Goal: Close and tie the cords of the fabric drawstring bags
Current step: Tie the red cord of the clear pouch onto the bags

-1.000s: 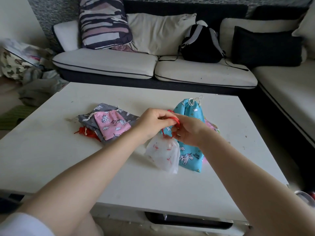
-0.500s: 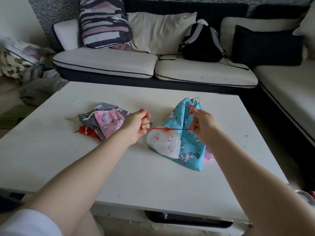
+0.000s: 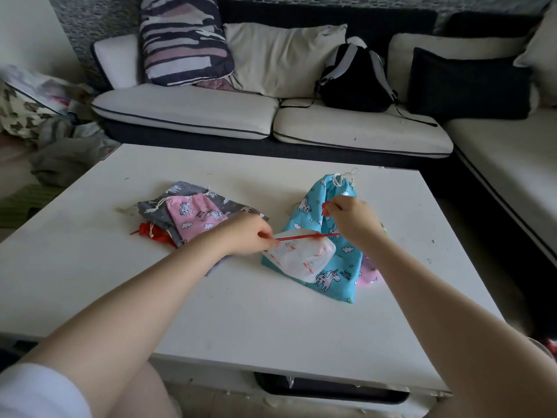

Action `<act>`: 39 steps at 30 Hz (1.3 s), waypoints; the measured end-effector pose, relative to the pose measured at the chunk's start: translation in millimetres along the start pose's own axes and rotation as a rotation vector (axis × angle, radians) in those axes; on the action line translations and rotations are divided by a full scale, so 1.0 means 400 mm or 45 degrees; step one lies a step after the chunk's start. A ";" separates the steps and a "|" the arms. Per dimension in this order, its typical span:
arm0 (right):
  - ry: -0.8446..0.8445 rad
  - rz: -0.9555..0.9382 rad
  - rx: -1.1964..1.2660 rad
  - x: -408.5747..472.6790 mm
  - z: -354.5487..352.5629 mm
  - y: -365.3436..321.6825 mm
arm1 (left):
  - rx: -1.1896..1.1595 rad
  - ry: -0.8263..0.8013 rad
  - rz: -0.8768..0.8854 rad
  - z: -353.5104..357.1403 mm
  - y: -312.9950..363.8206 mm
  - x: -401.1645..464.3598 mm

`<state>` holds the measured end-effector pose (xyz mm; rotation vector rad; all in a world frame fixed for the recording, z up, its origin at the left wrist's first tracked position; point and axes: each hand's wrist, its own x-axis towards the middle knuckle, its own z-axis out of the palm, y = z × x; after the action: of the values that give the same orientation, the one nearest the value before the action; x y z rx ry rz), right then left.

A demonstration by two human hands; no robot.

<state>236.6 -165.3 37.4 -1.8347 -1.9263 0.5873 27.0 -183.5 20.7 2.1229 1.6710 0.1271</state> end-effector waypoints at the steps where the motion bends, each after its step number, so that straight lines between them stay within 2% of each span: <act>1: -0.053 0.000 -0.063 -0.004 0.003 0.001 | -0.042 0.003 -0.002 0.000 0.001 -0.002; 5: -0.257 -0.095 -0.111 -0.016 0.025 -0.010 | -0.659 0.148 0.044 -0.030 0.050 -0.016; 7: -0.281 -0.158 -0.138 -0.021 0.032 -0.022 | -0.867 0.162 0.097 -0.041 0.082 -0.021; 10: -0.181 -0.188 -0.165 -0.021 0.038 -0.031 | -0.882 0.200 0.157 -0.040 0.121 -0.030; 15: -0.134 -0.025 0.373 -0.024 0.034 -0.037 | -0.808 0.329 0.116 -0.008 0.115 -0.017; 20: -0.088 0.002 0.440 -0.035 0.031 -0.044 | -0.866 0.428 0.033 0.024 0.132 0.000; 23: -0.096 0.055 0.564 -0.030 0.025 -0.035 | -1.037 0.311 0.037 0.022 0.145 0.001; 27: -0.175 0.095 0.740 -0.031 0.013 -0.039 | -1.282 0.051 0.047 0.021 0.145 0.003; 29: -0.209 0.160 0.878 -0.026 -0.003 -0.034 | -1.349 0.030 -0.014 0.014 0.130 0.003; 31: -0.145 0.244 1.089 -0.015 -0.010 -0.018 | -1.332 0.055 -0.093 0.011 0.109 -0.001; 33: -0.052 0.265 1.038 -0.010 -0.008 -0.015 | -1.254 0.061 -0.154 0.025 0.096 -0.001; 35: -0.006 0.212 0.984 -0.011 -0.001 -0.031 | -1.027 0.130 -0.198 0.038 0.093 0.006; 37: -0.033 0.182 1.237 -0.010 -0.011 -0.067 | -0.740 0.162 -0.187 0.040 0.092 0.013; 39: -0.157 0.139 1.565 -0.002 -0.031 -0.100 | -0.510 0.140 -0.169 0.036 0.095 0.007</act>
<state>210.8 -167.8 70.1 -1.0657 -1.0159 1.4983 66.9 -191.5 22.1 1.7302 1.6755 0.5016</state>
